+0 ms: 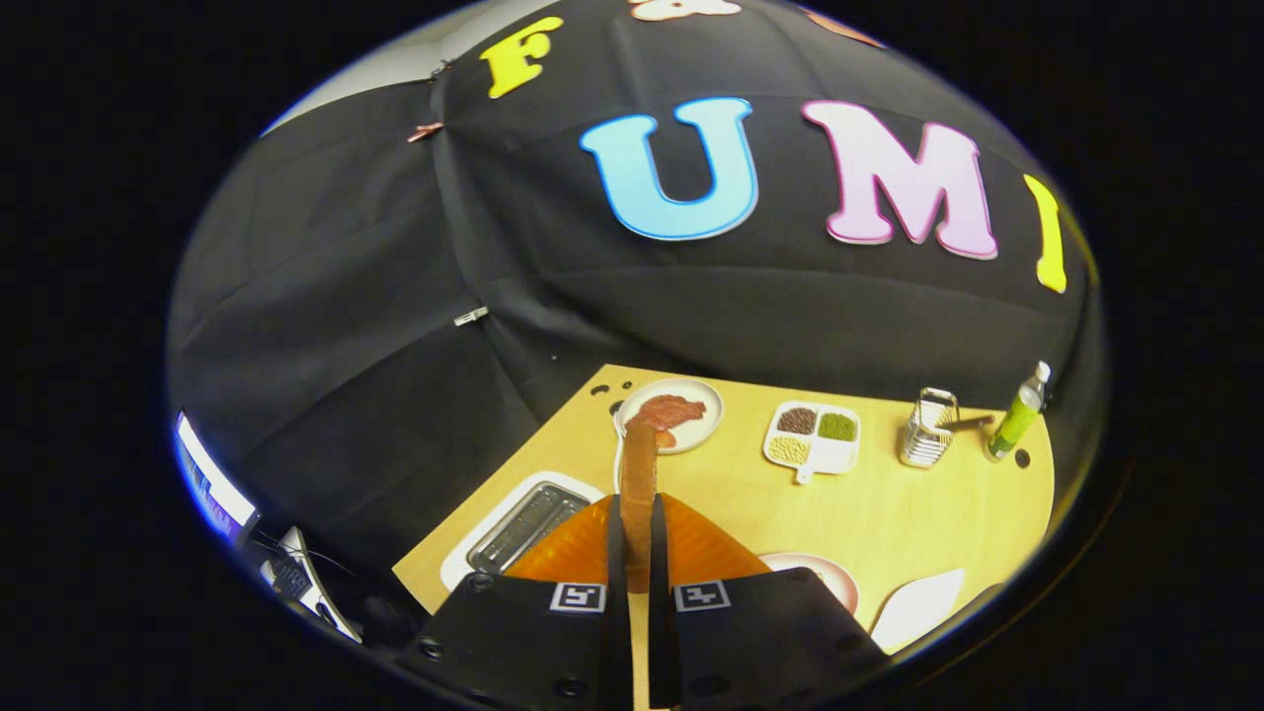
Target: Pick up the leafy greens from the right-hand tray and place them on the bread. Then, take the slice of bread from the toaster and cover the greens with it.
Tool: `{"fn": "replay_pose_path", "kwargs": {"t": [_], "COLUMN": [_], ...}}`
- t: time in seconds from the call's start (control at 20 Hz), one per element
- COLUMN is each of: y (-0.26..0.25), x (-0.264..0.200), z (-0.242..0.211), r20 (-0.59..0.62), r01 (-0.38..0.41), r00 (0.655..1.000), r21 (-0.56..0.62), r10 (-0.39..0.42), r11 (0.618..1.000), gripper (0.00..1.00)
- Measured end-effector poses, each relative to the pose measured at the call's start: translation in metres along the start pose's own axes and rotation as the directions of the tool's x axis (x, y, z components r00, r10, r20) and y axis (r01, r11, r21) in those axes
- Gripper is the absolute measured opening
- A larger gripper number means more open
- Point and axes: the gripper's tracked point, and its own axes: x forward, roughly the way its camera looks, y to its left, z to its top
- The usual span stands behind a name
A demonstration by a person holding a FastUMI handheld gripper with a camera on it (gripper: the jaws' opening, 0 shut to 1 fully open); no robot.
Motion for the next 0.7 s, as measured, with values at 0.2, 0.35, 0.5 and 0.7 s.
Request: {"fn": "replay_pose_path", "kwargs": {"t": [0.2,0.35,0.5,0.7], "y": [-0.049,-0.072,-0.085,-0.102], "x": [-0.001,0.0,0.008,0.02], "z": [-0.041,-0.07,-0.092,-0.121], "r20": [-0.073,-0.123,-0.157,-0.2], "r01": [0.02,0.014,0.013,0.031], "r00": [0.997,0.992,0.988,0.98], "r21": [0.084,0.137,0.189,0.223], "r10": [-0.014,0.003,0.017,0.015], "r11": [0.996,0.99,0.982,0.974], "gripper": [0.11,0.11,0.1,0.11]}}
